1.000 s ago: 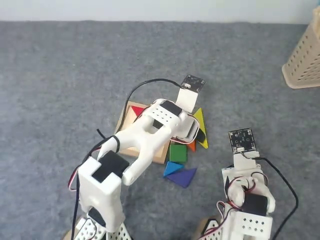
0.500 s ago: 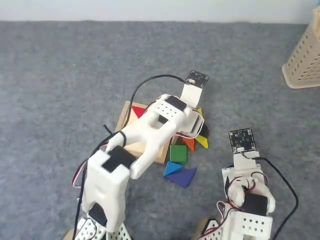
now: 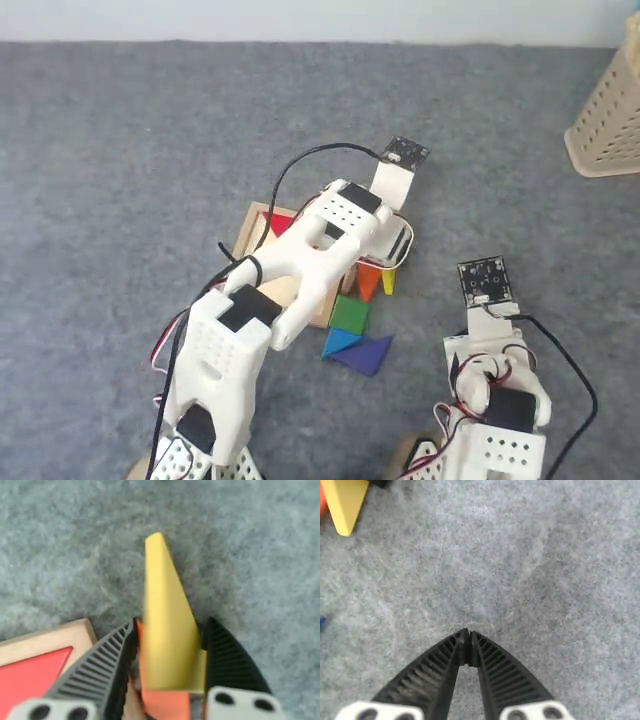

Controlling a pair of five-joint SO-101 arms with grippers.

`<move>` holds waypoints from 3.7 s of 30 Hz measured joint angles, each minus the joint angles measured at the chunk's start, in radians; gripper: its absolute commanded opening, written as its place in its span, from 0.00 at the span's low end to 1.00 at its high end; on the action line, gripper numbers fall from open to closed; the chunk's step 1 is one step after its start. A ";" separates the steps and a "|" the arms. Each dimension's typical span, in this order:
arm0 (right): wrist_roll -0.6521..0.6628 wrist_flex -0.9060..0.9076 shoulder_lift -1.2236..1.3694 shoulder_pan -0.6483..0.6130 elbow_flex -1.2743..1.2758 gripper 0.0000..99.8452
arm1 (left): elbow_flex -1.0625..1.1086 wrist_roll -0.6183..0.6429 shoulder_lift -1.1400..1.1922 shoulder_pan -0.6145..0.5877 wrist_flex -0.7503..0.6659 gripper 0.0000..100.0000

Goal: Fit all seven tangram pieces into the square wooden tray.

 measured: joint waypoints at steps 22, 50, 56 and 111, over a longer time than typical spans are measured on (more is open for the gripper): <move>0.000 0.000 0.000 0.000 0.000 0.01 | -0.342 -0.172 0.002 -0.005 0.358 0.04; 0.000 0.000 0.000 0.000 0.000 0.01 | 0.043 -0.506 -0.614 -0.535 0.471 0.03; 0.000 0.000 0.000 0.000 0.000 0.01 | 0.448 -0.532 -0.819 -0.554 0.276 0.03; 0.000 0.000 0.000 0.000 0.000 0.01 | 0.744 -0.328 -0.651 -0.588 -0.180 0.13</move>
